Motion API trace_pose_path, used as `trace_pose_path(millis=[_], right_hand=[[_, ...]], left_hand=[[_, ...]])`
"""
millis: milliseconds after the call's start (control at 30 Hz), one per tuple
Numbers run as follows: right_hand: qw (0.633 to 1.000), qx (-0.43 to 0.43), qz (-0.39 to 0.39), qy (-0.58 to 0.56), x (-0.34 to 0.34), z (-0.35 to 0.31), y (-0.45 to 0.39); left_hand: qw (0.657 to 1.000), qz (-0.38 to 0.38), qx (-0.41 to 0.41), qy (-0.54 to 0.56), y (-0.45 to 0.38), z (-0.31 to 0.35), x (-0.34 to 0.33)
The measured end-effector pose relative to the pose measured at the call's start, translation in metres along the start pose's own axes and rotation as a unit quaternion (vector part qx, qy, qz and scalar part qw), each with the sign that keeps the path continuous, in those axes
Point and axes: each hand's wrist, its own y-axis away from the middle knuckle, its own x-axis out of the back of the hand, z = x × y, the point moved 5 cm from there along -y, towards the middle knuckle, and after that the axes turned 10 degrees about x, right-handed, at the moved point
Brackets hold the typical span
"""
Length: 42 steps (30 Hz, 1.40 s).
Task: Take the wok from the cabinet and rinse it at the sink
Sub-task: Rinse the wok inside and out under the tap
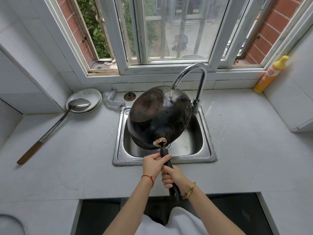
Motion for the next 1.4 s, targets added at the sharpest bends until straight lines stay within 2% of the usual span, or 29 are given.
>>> trace_pose_path(millis=[767, 1400], right_hand=[[1.000, -0.011, 0.000, -0.006, 0.007, 0.009, 0.006], [0.989, 0.052, -0.001, 0.142, -0.003, -0.010, 0.042]], left_hand=[[1.000, -0.007, -0.010, -0.029, 0.010, -0.003, -0.005], [0.994, -0.038, 0.003, 0.104, 0.031, -0.020, 0.001]])
